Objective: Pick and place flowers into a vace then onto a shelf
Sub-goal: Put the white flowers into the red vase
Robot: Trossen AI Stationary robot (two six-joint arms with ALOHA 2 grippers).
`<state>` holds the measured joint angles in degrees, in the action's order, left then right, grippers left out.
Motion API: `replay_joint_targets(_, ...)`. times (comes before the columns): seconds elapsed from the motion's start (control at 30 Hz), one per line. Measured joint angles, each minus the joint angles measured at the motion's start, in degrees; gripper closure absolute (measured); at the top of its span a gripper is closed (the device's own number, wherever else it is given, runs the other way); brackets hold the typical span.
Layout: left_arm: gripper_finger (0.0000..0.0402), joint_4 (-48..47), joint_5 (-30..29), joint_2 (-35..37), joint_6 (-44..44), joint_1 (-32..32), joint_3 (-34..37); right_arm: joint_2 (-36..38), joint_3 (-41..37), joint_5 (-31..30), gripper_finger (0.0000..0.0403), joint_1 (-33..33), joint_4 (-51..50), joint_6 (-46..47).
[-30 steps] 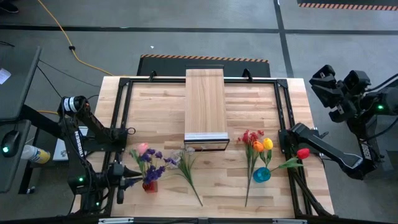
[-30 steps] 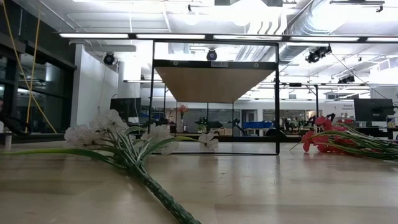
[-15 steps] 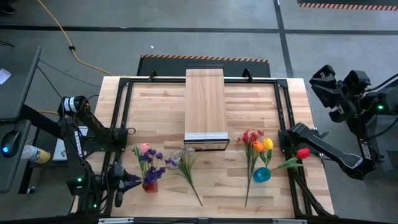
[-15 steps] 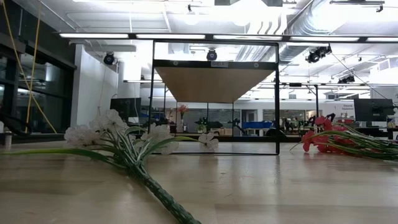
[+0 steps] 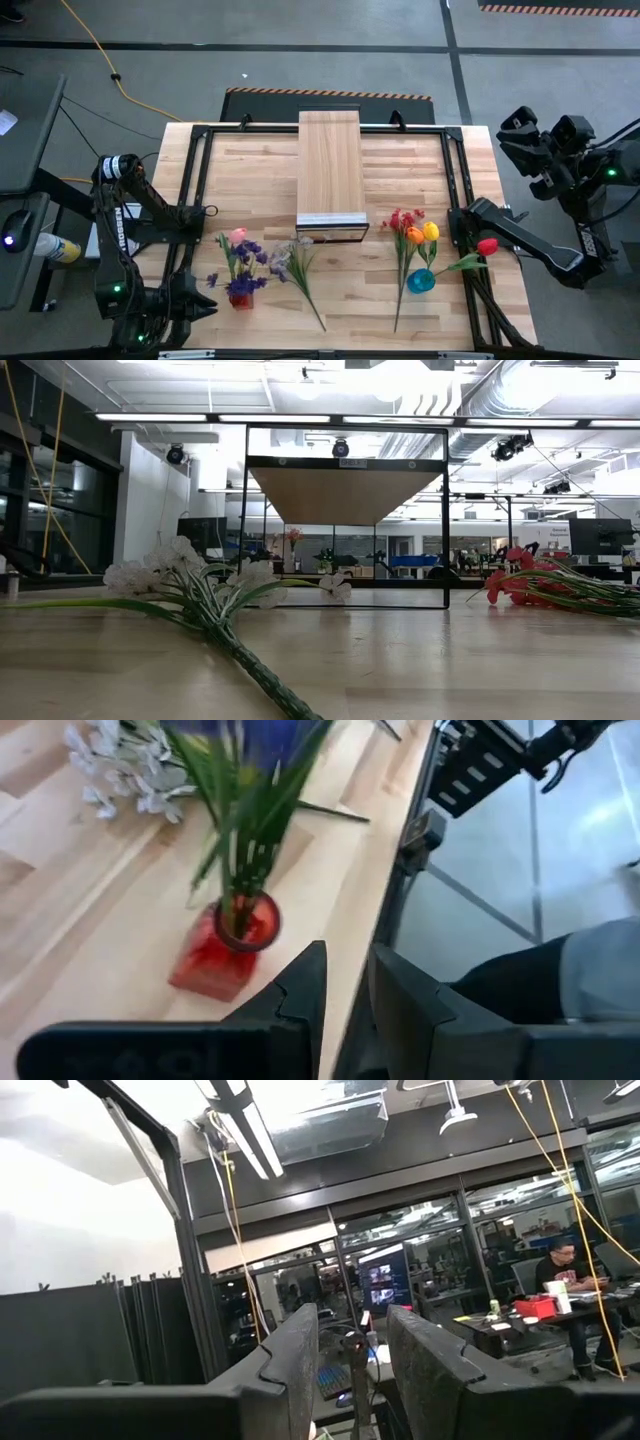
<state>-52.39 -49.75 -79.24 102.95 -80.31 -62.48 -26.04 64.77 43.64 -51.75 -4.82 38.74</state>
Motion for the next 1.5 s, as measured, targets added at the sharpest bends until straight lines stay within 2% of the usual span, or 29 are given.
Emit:
replay_joint_targets(0.27, 0.0289, 0.0, 0.6, 0.0, -0.9, 0.0, -6.0, 0.0, 0.0, 0.9, 0.0289, 0.0, 1.9, 0.0)
replay_joint_targets(0.37, 0.0289, 0.7, -2.5, 0.0, -4.1, 0.0, -9.0, 0.0, 0.0, 2.1, 0.0289, 0.0, 4.4, 1.2)
replay_joint_targets(0.53, 0.0289, 7.0, -14.3, 0.0, -18.3, 0.0, -14.2, 0.0, 0.0, 4.4, 0.0289, 0.0, 7.3, 2.7)
replay_joint_targets(0.67, 0.0289, 16.6, -18.9, 0.0, -32.7, 1.3, -17.8, 0.0, 0.0, 5.8, 0.0289, 0.0, 7.4, 2.4)
replay_joint_targets(0.8, 0.0289, 28.8, -18.1, 0.0, -49.6, 4.5, -19.5, 0.0, 0.0, 7.2, 0.0289, 0.0, 7.5, 1.4)
replay_joint_targets(0.9, 0.0289, 35.2, -15.3, 0.0, -58.3, 6.9, -20.2, 0.0, 0.0, 7.4, 0.0289, 0.0, 7.5, 1.3)
replay_joint_targets(1.07, 0.0289, 39.2, -12.8, 0.0, -64.4, 10.9, -20.2, 0.0, 0.0, 7.3, 0.0289, 0.0, 7.7, 1.3)
replay_joint_targets(1.3, 0.0289, 39.4, -12.5, 1.6, -65.9, 14.7, -20.1, -0.1, 0.0, 6.2, 0.0289, 0.0, 7.7, 0.8)
replay_joint_targets(1.5, 0.0289, 39.7, -12.3, 6.0, -78.4, 16.2, -20.1, -0.3, 0.0, 5.9, 0.0289, 0.0, 7.7, 0.9)
